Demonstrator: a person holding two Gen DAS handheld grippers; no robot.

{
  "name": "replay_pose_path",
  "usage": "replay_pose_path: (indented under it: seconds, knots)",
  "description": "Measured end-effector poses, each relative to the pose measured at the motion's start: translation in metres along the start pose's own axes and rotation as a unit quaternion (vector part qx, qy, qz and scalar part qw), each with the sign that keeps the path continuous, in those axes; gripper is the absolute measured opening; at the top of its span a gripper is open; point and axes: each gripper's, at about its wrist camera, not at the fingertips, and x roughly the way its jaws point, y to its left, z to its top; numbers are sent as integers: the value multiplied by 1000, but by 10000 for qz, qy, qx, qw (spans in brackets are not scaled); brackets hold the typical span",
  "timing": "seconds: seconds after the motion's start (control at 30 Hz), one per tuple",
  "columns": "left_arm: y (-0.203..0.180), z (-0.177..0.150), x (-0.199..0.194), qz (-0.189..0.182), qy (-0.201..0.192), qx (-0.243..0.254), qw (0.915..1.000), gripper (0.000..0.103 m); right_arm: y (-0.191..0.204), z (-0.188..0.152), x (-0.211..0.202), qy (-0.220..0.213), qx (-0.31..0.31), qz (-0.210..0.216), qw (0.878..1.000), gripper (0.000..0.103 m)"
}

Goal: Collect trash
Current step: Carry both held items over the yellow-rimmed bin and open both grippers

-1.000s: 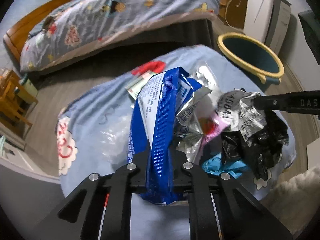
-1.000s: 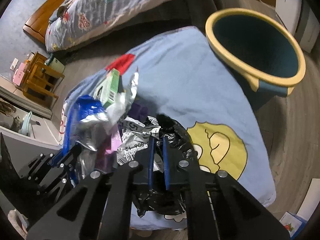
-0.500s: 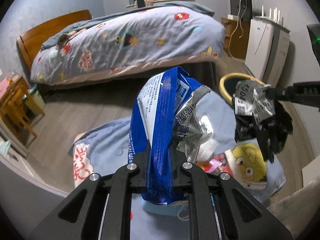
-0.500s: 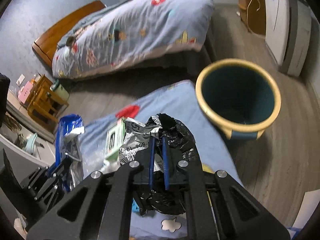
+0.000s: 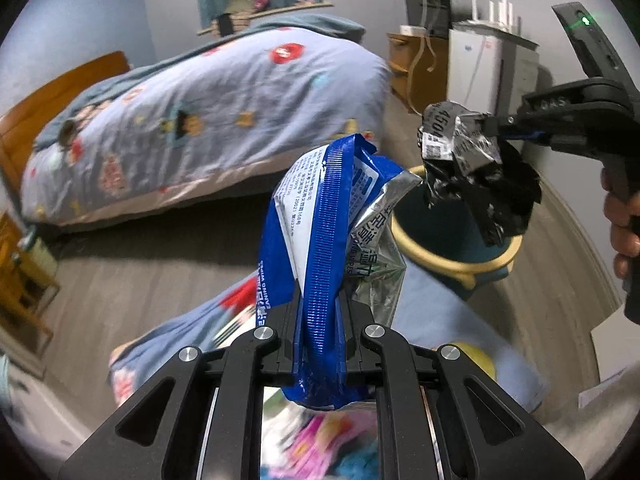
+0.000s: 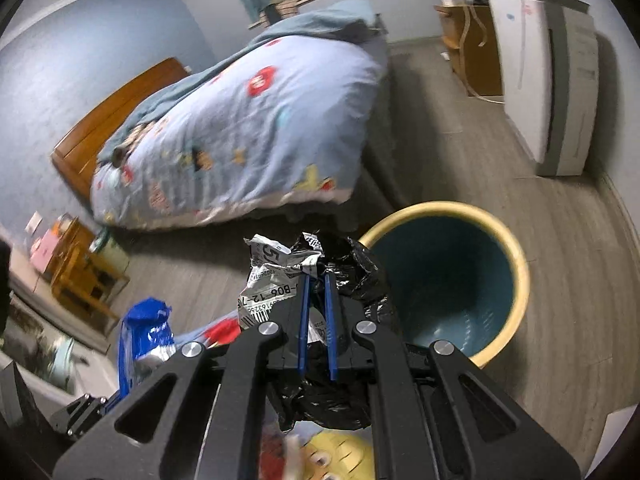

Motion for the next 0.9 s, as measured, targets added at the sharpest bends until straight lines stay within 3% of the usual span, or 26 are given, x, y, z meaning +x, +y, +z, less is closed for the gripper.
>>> replay_pose_path:
  seconds: [0.4,0.6,0.7,0.77,0.9]
  knots:
    - [-67,48,109,-796,392,212,9958,14,-87,31,42,35,381,-693,9969,7]
    - [-96,65,136,-933,193,466,9944,16,-116,32,47,11,718,-699,9950,8]
    - [-101,70,145,-919,136,470,9946,30,-123,33,49,-7,792,-682,9945,12]
    - [-101,72,146,-878,91,445,9951,54,-123,33,48,-27,819,-687,9943,23]
    - [-95,72,142,-871,8,334,9956,67,-123,34,50,-30,805,-676,9945,40]
